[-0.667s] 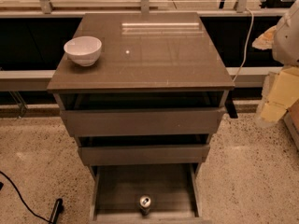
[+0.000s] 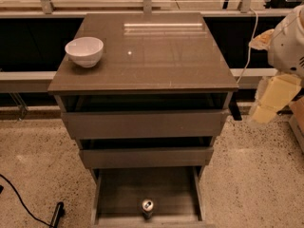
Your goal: Pick redbull can from bottom drawer and place on counter
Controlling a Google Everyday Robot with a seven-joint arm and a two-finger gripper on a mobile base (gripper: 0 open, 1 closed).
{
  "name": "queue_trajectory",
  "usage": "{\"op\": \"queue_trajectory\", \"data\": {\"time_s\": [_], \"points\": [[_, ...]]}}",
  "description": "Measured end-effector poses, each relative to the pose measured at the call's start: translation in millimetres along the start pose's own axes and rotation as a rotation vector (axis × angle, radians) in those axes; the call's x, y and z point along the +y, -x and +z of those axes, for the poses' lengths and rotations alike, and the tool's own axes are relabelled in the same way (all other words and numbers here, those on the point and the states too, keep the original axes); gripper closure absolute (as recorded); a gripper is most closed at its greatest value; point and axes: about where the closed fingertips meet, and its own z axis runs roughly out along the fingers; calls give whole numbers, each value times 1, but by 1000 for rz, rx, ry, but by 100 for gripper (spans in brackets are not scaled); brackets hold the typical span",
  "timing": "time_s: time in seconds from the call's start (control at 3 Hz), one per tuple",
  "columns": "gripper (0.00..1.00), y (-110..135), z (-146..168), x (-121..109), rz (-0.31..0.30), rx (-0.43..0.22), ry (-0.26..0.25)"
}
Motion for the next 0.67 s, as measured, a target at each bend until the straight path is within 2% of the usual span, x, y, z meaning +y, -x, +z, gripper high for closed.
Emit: {"op": "queue_trajectory", "data": {"time_s": [0.33, 0.67], "points": [[0, 10, 57, 30, -49, -142, 41], [0, 29, 152, 79, -39, -364, 164]]}}
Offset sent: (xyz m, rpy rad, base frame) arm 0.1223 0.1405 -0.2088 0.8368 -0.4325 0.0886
